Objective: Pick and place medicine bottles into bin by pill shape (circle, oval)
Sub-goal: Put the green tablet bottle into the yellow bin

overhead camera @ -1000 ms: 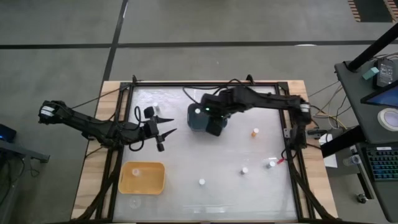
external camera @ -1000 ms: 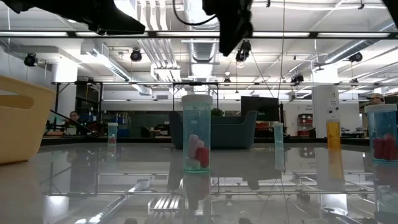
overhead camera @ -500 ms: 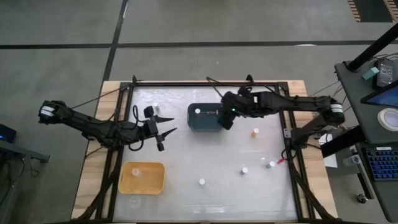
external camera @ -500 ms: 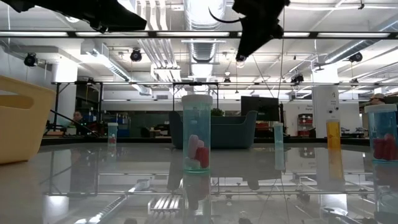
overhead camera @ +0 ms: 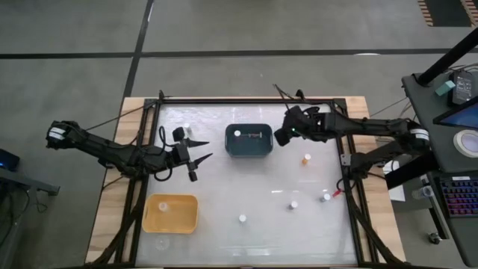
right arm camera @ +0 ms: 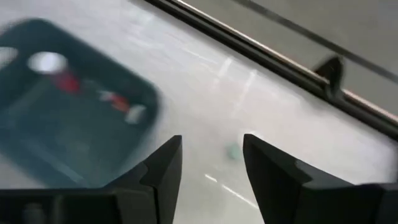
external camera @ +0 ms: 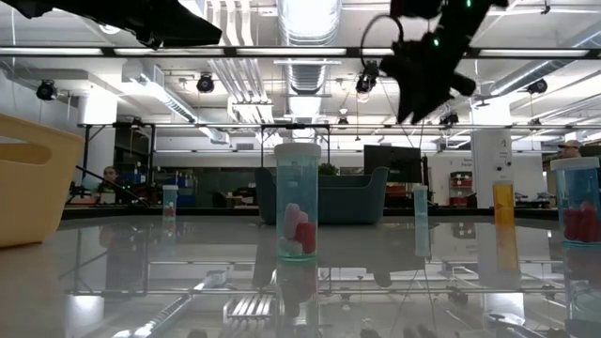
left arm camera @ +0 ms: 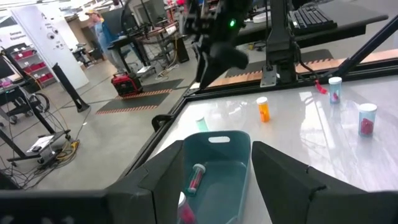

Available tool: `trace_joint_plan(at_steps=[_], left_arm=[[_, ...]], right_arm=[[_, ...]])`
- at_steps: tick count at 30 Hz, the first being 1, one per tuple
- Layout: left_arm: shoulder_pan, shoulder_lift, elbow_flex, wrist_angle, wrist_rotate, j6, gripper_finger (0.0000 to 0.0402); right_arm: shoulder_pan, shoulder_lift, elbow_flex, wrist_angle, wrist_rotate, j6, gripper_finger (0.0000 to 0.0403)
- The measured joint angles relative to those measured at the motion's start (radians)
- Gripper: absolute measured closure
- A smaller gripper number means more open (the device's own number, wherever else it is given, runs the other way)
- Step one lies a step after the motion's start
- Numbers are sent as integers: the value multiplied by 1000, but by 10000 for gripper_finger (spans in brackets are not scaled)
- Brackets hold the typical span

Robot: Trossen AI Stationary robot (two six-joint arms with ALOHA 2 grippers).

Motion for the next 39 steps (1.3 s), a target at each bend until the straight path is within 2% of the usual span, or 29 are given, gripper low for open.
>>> trace_joint_plan(at_steps=[8, 14, 26, 39], left_arm=[[0, 0, 0, 0, 0, 0, 228], [0, 0, 0, 0, 0, 1, 228], [0, 0, 0, 1, 0, 2, 228], [0, 0, 0, 1, 0, 2, 228]], right_arm=[[-133, -1, -139, 99, -1, 27, 197], [-196, -1, -200, 174, -28, 21, 191], [-206, 0, -281, 347, -28, 13, 191], [-216, 0, -444, 653, -15, -5, 191]])
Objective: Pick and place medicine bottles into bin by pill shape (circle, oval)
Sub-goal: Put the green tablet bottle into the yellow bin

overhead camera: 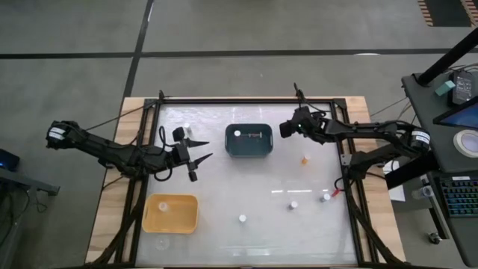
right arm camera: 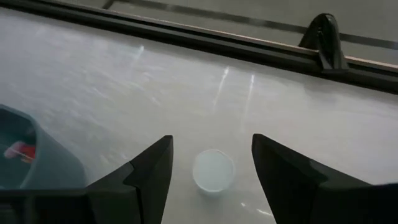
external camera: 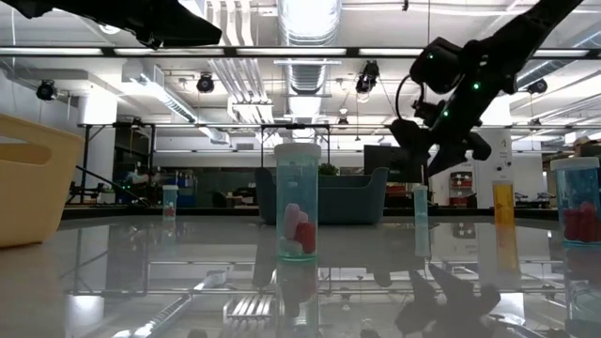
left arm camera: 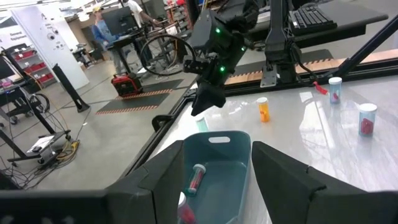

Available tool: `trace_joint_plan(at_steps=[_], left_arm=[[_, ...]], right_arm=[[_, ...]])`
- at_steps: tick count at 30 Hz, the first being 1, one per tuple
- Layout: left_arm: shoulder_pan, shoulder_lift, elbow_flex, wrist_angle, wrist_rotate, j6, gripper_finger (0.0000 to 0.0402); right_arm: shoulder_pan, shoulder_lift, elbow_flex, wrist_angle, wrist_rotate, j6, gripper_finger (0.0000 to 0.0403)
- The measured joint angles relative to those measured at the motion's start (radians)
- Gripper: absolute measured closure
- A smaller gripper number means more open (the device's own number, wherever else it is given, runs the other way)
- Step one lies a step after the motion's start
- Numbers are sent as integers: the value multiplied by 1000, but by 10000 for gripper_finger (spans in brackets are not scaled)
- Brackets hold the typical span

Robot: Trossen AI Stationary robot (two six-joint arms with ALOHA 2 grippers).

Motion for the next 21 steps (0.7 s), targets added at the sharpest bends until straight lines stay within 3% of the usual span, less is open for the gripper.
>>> trace_joint_plan(at_steps=[9, 21], left_arm=[[0, 0, 0, 0, 0, 0, 228], [0, 0, 0, 4, 0, 0, 228]], right_arm=[[-1, 0, -103, 148, 25, 3, 191], [-6, 0, -105, 161, 17, 21, 191]])
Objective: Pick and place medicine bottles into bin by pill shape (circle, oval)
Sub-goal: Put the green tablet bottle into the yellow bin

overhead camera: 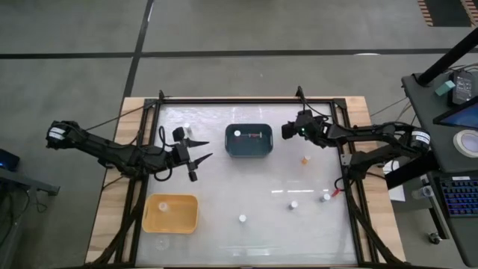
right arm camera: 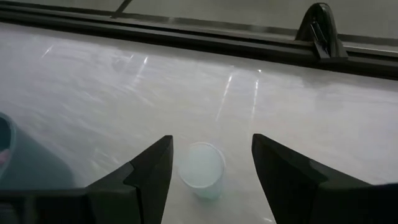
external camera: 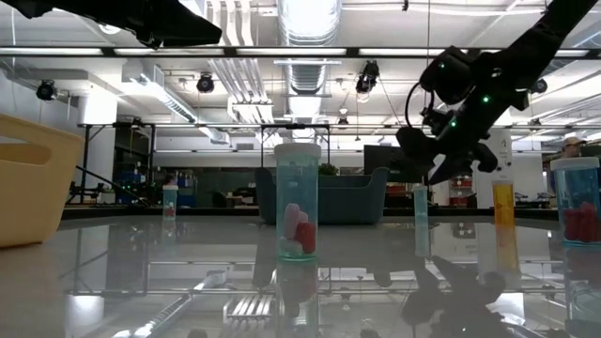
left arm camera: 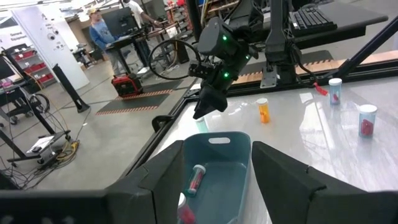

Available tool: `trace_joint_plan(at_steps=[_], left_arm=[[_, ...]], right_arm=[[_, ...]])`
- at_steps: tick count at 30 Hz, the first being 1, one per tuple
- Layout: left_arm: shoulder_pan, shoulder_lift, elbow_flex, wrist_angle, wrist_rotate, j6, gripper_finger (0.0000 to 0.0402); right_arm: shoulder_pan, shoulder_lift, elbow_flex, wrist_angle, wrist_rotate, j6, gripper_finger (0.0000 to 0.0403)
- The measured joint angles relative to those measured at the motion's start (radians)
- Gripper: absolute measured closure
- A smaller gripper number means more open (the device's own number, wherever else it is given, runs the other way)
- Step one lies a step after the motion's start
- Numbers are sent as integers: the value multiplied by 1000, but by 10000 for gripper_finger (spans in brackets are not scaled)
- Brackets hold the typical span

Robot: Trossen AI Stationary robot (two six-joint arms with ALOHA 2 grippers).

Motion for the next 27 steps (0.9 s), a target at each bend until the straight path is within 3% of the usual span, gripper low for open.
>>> trace_joint_plan(at_steps=[22, 27], left_arm=[[0, 0, 0, -1, 0, 0, 228], [0, 0, 0, -1, 0, 0, 228]], right_arm=[[-35, 2, 44, -91, -56, 51, 191], [-35, 66, 46, -61, -56, 62, 191]])
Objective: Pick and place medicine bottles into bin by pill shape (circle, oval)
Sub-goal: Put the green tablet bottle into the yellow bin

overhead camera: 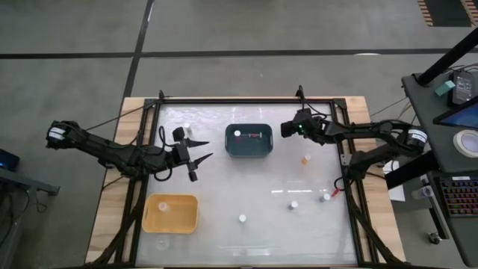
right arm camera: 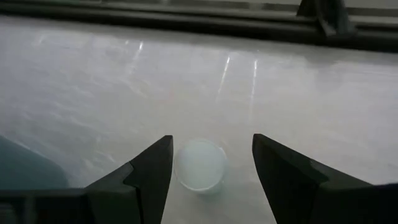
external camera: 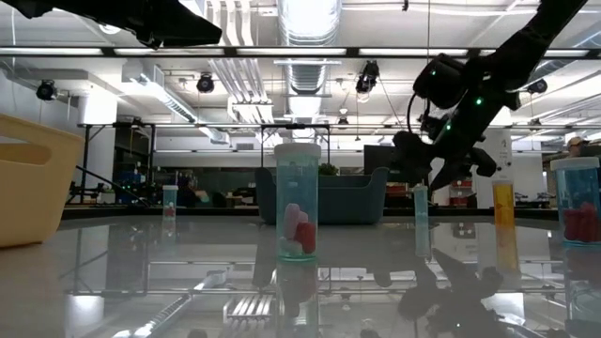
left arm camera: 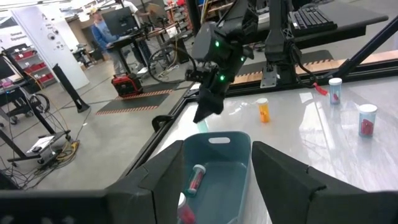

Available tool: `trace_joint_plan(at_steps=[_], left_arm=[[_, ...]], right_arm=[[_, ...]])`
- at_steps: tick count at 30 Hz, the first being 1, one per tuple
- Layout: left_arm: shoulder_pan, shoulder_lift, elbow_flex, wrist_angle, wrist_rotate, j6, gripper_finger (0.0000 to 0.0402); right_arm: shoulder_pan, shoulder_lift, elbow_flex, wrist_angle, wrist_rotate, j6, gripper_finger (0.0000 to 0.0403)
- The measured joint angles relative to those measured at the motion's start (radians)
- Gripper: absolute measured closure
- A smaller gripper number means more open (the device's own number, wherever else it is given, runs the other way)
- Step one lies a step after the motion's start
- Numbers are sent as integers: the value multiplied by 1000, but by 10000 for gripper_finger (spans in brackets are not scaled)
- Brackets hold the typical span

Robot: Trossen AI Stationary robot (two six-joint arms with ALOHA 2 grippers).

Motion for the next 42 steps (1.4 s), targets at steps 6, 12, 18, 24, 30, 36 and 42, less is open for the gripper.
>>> trace_joint_plan(at_steps=[6, 12, 18, 24, 30, 36, 42], left_arm=[[0, 0, 0, -1, 0, 0, 228], [0, 0, 0, -2, 0, 6, 228], [0, 0, 0, -1, 0, 6, 228], [0, 0, 0, 0, 0, 6, 228], [0, 0, 0, 0, 0, 6, 228], [0, 0, 0, 30, 0, 1, 228], [0, 0, 0, 55, 0, -3, 228]], right_arm=[[1, 82, 0, 84, -18, -12, 191], [1, 113, 8, 76, -20, -13, 194], [1, 111, 10, 75, -23, -22, 231], [12, 92, 10, 71, -29, -24, 281], [21, 62, 10, 55, -30, -32, 302], [33, -48, 12, -16, -30, -70, 295], [95, -231, 12, -61, -104, -97, 299]])
